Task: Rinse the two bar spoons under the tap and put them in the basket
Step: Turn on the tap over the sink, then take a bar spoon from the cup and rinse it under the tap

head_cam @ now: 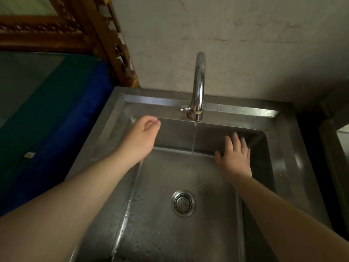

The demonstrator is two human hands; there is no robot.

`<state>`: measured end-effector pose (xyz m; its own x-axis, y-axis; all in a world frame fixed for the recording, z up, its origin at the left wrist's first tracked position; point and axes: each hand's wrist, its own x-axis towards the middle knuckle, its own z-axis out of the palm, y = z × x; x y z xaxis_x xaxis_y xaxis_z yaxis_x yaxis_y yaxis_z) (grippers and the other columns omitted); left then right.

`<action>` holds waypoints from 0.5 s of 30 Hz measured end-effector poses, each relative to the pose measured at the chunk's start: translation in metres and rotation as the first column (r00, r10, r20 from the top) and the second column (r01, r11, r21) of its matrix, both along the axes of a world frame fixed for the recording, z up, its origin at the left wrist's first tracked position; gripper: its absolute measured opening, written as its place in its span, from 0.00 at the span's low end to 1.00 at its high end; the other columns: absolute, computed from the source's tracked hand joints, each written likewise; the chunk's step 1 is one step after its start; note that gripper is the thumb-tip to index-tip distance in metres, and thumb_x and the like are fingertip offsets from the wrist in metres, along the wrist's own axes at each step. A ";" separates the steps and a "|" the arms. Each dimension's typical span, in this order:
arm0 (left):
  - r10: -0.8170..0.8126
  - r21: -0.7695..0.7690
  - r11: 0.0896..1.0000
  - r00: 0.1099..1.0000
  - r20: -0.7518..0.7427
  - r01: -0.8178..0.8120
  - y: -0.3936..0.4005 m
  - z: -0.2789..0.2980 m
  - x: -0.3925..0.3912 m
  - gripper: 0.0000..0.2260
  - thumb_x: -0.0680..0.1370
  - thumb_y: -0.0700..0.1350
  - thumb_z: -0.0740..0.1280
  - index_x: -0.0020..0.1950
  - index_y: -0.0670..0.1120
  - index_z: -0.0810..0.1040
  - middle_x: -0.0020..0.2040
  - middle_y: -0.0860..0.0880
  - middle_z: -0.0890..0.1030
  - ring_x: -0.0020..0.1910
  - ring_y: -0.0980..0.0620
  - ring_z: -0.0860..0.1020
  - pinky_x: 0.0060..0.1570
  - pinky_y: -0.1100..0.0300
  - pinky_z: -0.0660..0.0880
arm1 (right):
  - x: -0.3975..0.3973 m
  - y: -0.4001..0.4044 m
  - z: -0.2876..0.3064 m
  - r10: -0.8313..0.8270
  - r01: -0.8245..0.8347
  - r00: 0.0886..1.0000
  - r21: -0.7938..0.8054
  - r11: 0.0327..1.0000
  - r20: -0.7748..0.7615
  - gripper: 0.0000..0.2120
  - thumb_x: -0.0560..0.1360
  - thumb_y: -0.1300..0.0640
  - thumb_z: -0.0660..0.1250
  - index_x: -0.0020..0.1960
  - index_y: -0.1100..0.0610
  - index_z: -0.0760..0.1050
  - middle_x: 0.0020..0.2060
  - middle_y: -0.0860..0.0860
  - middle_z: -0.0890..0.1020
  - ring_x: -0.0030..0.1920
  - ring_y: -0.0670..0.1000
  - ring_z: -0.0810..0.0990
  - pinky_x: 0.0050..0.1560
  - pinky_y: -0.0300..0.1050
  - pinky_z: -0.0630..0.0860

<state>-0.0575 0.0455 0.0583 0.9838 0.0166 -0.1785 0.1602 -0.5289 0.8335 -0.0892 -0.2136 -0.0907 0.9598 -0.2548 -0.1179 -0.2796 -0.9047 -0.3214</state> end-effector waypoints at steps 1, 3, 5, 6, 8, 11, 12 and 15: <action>-0.049 0.092 0.995 0.998 0.045 0.045 0.013 0.006 -0.009 0.14 0.80 0.51 0.61 0.64 0.48 0.75 0.57 0.56 0.79 0.52 0.67 0.75 0.52 0.76 0.68 | -0.015 0.008 0.004 -0.027 0.026 0.999 0.028 0.999 0.021 0.30 0.80 0.46 0.59 0.78 0.53 0.55 0.80 0.56 0.55 0.79 0.60 0.50 0.77 0.62 0.53; -0.129 0.268 0.959 0.986 0.104 0.097 0.043 0.017 -0.029 0.18 0.80 0.54 0.60 0.67 0.50 0.72 0.63 0.54 0.77 0.61 0.58 0.74 0.61 0.63 0.69 | -0.045 0.026 0.013 -0.073 0.068 0.996 0.078 0.995 0.055 0.26 0.79 0.49 0.61 0.74 0.56 0.63 0.74 0.57 0.66 0.74 0.62 0.61 0.71 0.61 0.65; -0.183 0.419 0.903 0.969 0.168 0.098 0.078 0.032 -0.049 0.20 0.78 0.58 0.59 0.68 0.52 0.70 0.67 0.54 0.74 0.66 0.54 0.71 0.62 0.57 0.67 | -0.073 0.050 0.023 -0.100 0.092 0.991 0.090 0.992 0.091 0.21 0.77 0.53 0.63 0.68 0.60 0.70 0.65 0.60 0.74 0.63 0.64 0.69 0.61 0.60 0.72; -0.212 0.480 0.873 0.956 0.205 0.090 0.092 0.041 -0.058 0.21 0.78 0.59 0.58 0.68 0.52 0.70 0.68 0.53 0.74 0.66 0.52 0.70 0.61 0.56 0.67 | -0.084 0.061 0.028 -0.106 0.095 0.989 0.100 0.990 0.105 0.18 0.77 0.55 0.63 0.64 0.62 0.73 0.60 0.62 0.76 0.58 0.65 0.71 0.57 0.60 0.74; -0.255 0.574 0.817 0.929 0.267 0.059 0.123 0.062 -0.077 0.23 0.77 0.60 0.57 0.68 0.50 0.70 0.66 0.50 0.75 0.65 0.47 0.71 0.60 0.52 0.69 | -0.101 0.090 0.043 -0.087 0.063 0.984 0.147 0.987 0.157 0.14 0.76 0.58 0.64 0.59 0.64 0.75 0.54 0.62 0.78 0.52 0.65 0.74 0.53 0.58 0.75; -0.275 0.678 0.735 0.904 0.329 -0.023 0.177 0.093 -0.109 0.25 0.76 0.59 0.57 0.68 0.47 0.71 0.64 0.46 0.76 0.63 0.42 0.72 0.60 0.43 0.71 | -0.122 0.148 0.076 -0.044 -0.033 0.960 0.267 0.963 0.277 0.11 0.77 0.60 0.66 0.58 0.62 0.77 0.52 0.60 0.81 0.51 0.63 0.79 0.52 0.56 0.77; -0.254 0.697 0.713 0.900 0.354 -0.073 0.207 0.106 -0.127 0.24 0.76 0.58 0.58 0.67 0.46 0.72 0.64 0.45 0.77 0.62 0.41 0.72 0.60 0.43 0.71 | -0.129 0.181 0.089 -0.008 -0.093 0.947 0.298 0.950 0.320 0.11 0.77 0.61 0.66 0.58 0.61 0.77 0.51 0.59 0.82 0.50 0.61 0.81 0.50 0.55 0.78; -0.230 0.708 0.690 0.881 0.414 -0.153 0.248 0.128 -0.153 0.23 0.75 0.54 0.60 0.66 0.43 0.73 0.62 0.43 0.78 0.60 0.39 0.73 0.59 0.45 0.69 | -0.140 0.238 0.116 0.068 -0.217 0.919 0.355 0.909 0.388 0.11 0.77 0.60 0.67 0.59 0.58 0.78 0.48 0.55 0.83 0.44 0.56 0.82 0.46 0.52 0.79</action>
